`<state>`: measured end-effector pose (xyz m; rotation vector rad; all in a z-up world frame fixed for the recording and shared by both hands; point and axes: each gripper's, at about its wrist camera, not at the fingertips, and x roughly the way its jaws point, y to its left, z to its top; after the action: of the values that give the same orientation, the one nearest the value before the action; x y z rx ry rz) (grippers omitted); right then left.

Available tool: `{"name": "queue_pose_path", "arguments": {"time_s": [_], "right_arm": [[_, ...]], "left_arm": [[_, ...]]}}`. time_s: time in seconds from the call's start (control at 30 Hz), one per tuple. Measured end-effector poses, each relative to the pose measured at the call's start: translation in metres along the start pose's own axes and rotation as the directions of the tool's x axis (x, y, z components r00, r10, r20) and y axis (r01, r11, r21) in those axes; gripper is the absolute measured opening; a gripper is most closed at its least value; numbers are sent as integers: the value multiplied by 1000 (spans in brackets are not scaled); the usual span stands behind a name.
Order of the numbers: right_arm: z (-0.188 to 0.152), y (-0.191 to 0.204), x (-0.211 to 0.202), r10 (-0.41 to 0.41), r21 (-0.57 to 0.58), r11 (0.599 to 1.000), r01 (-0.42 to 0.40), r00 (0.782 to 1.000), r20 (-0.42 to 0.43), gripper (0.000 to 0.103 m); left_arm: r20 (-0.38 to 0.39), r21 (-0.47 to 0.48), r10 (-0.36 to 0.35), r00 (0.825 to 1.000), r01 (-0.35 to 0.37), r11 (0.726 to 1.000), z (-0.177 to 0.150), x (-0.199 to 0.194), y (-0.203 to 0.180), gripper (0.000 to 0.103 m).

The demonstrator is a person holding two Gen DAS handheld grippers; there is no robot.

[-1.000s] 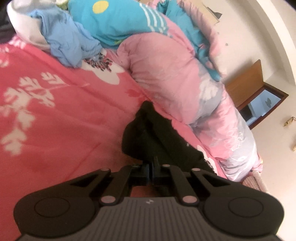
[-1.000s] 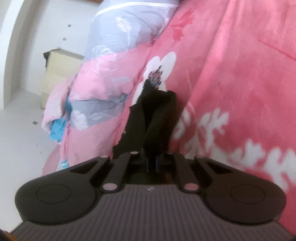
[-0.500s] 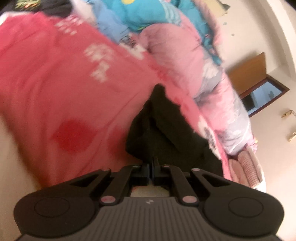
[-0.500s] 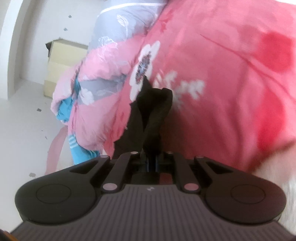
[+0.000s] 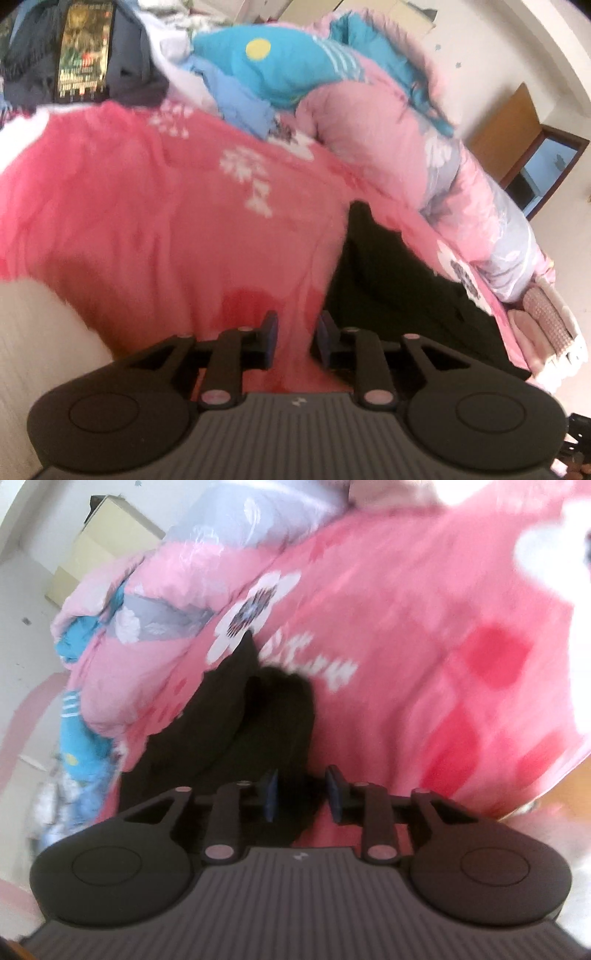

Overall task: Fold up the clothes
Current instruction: 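Open both tools and release the folded T-shirt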

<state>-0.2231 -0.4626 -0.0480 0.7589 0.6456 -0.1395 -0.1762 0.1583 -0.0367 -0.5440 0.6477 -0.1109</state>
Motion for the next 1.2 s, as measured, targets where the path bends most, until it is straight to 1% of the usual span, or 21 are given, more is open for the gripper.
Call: {"name": "queue_pose_path", "arguments": {"time_s": [0.03,0.1,0.17,0.23,0.33,0.4,0.47,0.5,0.57,0.63,0.7,0.8,0.87,0.97,1.03,1.07,1.1,1.13,1.2], "right_arm": [[1,2,-6,-25,-25,999,26,999,27,28],[4,5,-17,-48,-62,997,52,996,75,29],[8,9,-21,-42,-77,996,49,994,98,29],[10,17,-21,-19,-94,995,28,995,102,29],[7,39,-10,31,-147,989,-20,997,71,29],[2,58,3,84,-198,977,-76,996,33,29],[-6,83,17,144,-260,955,-144,989,-18,29],[-10,96,25,174,-292,939,-181,984,-48,29],[-21,127,41,232,-362,895,-261,965,-121,29],[-35,161,57,282,-434,832,-345,937,-204,29],[-55,195,72,301,-503,760,-411,909,-287,28],[-84,240,95,289,-595,652,-470,879,-379,26],[-102,261,111,266,-642,590,-490,869,-419,23],[-122,282,134,224,-669,533,-517,849,-478,20],[-132,290,148,186,-687,508,-520,845,-502,18],[-136,293,154,173,-699,497,-514,848,-500,16],[-137,293,157,171,-711,483,-510,852,-495,11],[-136,294,159,173,-722,475,-504,857,-485,9],[-130,300,167,173,-735,477,-482,871,-460,5]], "left_arm": [[9,11,-4,1000,4,1000,4,0,-2,23],[17,33,-22,1000,21,999,10,5,-11,25],[11,61,-48,999,47,997,15,11,-20,28],[-4,94,-73,997,73,993,17,20,-30,31],[-33,157,-68,997,73,985,13,36,-43,31],[-53,198,-64,997,74,977,10,47,-52,31],[-70,238,-58,996,73,969,8,58,-60,31],[-72,253,-49,996,66,965,6,61,-61,31],[-70,275,-38,997,56,960,3,66,-61,30],[-67,291,-31,997,49,955,0,70,-60,30],[-65,296,-33,997,51,954,0,73,-57,25],[-62,294,-45,997,61,954,1,77,-51,22],[-61,293,-52,997,68,954,1,79,-48,19],[-59,290,-65,996,79,954,2,83,-43,18],[-60,282,-79,995,93,955,3,84,-39,18],[-60,279,-86,995,99,955,3,84,-38,18],[-60,276,-92,994,105,955,3,85,-37,18],[-61,274,-97,993,110,955,3,85,-36,18],[-62,270,-107,992,120,955,4,86,-34,18]]}}
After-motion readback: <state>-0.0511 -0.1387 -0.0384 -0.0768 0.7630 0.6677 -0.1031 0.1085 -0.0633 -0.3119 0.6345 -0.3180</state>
